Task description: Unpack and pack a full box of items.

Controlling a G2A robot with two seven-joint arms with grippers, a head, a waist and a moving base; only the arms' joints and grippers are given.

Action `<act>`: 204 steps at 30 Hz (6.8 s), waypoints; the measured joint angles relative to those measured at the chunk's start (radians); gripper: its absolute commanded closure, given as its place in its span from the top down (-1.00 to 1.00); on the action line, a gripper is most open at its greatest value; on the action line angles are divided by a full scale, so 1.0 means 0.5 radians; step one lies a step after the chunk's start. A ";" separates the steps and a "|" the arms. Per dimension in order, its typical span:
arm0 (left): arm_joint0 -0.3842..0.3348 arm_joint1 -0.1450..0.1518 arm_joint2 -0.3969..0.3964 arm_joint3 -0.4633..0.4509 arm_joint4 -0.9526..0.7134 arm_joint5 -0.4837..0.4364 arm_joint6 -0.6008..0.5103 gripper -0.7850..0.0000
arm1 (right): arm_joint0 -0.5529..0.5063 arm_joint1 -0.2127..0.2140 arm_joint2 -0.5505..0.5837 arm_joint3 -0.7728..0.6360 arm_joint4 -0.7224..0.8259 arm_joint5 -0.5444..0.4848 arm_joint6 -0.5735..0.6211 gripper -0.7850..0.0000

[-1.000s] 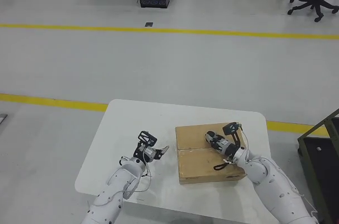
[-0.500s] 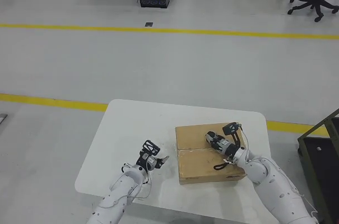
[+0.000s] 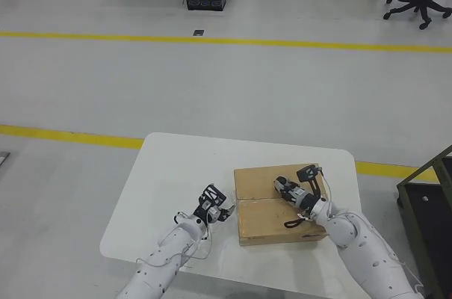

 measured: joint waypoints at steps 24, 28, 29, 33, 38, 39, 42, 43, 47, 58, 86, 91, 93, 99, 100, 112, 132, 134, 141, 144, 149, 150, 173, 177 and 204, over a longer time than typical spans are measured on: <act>0.264 0.052 -0.210 -0.462 -0.095 0.007 0.055 1.00 | 0.015 -0.015 0.001 0.017 0.006 -0.006 0.010 -1.00; 0.242 0.043 -0.199 -0.474 -0.109 0.017 0.045 1.00 | 0.007 -0.017 0.002 0.016 0.010 -0.007 0.008 -1.00; 0.233 0.040 -0.188 -0.474 -0.100 0.022 0.043 1.00 | 0.006 -0.017 0.002 0.015 0.009 -0.009 0.009 -1.00; 0.197 0.026 -0.156 -0.449 -0.087 0.055 0.021 1.00 | 0.003 -0.018 0.005 0.016 0.013 -0.015 0.013 -1.00; 0.129 0.004 -0.113 -0.383 -0.082 0.087 -0.048 1.00 | -0.001 -0.021 0.003 0.029 0.010 -0.020 0.010 -1.00; 0.118 0.001 -0.106 -0.372 -0.077 0.095 -0.059 1.00 | -0.001 -0.022 0.002 0.031 0.010 -0.020 0.009 -1.00; 0.093 -0.005 -0.091 -0.343 -0.023 0.136 -0.094 1.00 | 0.002 -0.024 0.002 0.036 0.013 -0.021 0.010 -1.00; 0.091 -0.005 -0.090 -0.337 -0.003 0.150 -0.107 1.00 | 0.003 -0.024 0.005 0.038 0.015 -0.023 0.010 -1.00; 0.124 0.003 -0.134 -0.385 -0.007 0.174 -0.168 1.00 | 0.005 -0.022 0.018 0.041 0.014 -0.031 0.008 -1.00; 0.086 -0.019 -0.102 -0.503 0.016 0.212 -0.175 1.00 | 0.011 -0.031 0.007 0.036 0.015 -0.033 0.012 -1.00; 0.236 0.003 -0.264 -0.769 -0.118 -0.051 -0.329 1.00 | -0.107 0.022 0.256 -0.125 0.046 -0.015 0.037 -1.00; 0.438 0.060 -0.482 -0.973 -0.084 -0.075 -0.488 1.00 | -0.097 0.019 0.241 -0.124 0.053 -0.006 0.069 -1.00; 0.499 0.076 -0.531 -0.994 -0.036 -0.085 -0.525 1.00 | -0.083 0.016 0.230 -0.114 0.052 -0.004 0.079 -1.00; 0.530 0.088 -0.503 -0.875 0.141 -0.083 -0.567 1.00 | -0.047 0.009 0.204 -0.083 0.048 -0.008 0.091 -1.00; 0.516 0.087 -0.485 -0.839 0.182 -0.070 -0.560 1.00 | -0.044 0.009 0.201 -0.079 0.046 -0.009 0.091 -1.00; 0.199 0.013 -0.204 -0.274 0.334 0.043 -0.355 1.00 | -0.044 0.007 0.200 -0.054 0.031 -0.007 0.077 -1.00; -0.043 -0.090 0.016 0.070 0.298 0.123 -0.071 -0.73 | -0.065 0.002 0.190 -0.064 0.029 0.006 0.066 -1.00; -0.043 -0.093 0.025 0.077 0.307 0.129 -0.052 -1.00 | -0.065 0.001 0.188 -0.061 0.026 0.008 0.066 -1.00; -0.037 -0.097 0.020 0.082 0.316 0.154 -0.008 -1.00 | -0.057 -0.003 0.178 -0.048 0.029 0.009 0.067 -1.00; -0.028 -0.097 0.010 0.072 0.314 0.178 0.011 -1.00 | -0.051 -0.006 0.171 -0.047 0.032 0.008 0.068 -1.00; -0.005 -0.092 -0.025 0.044 0.305 0.226 0.039 -1.00 | -0.042 -0.009 0.161 -0.041 0.031 0.008 0.070 -1.00; 0.002 -0.090 -0.036 0.037 0.298 0.238 0.044 -1.00 | -0.041 -0.009 0.160 -0.040 0.031 0.008 0.069 -1.00; 0.218 -0.030 -0.214 -0.440 0.421 0.338 -0.044 0.72 | -0.014 -0.022 0.128 -0.027 0.022 0.012 0.070 -1.00; 0.218 -0.037 -0.209 -0.453 0.399 0.358 -0.033 0.86 | -0.013 -0.022 0.132 -0.021 0.018 0.007 0.064 -1.00; 0.124 -0.100 -0.160 -0.449 0.254 0.420 0.069 0.96 | -0.185 0.038 0.317 -0.362 0.031 -0.174 0.216 -1.00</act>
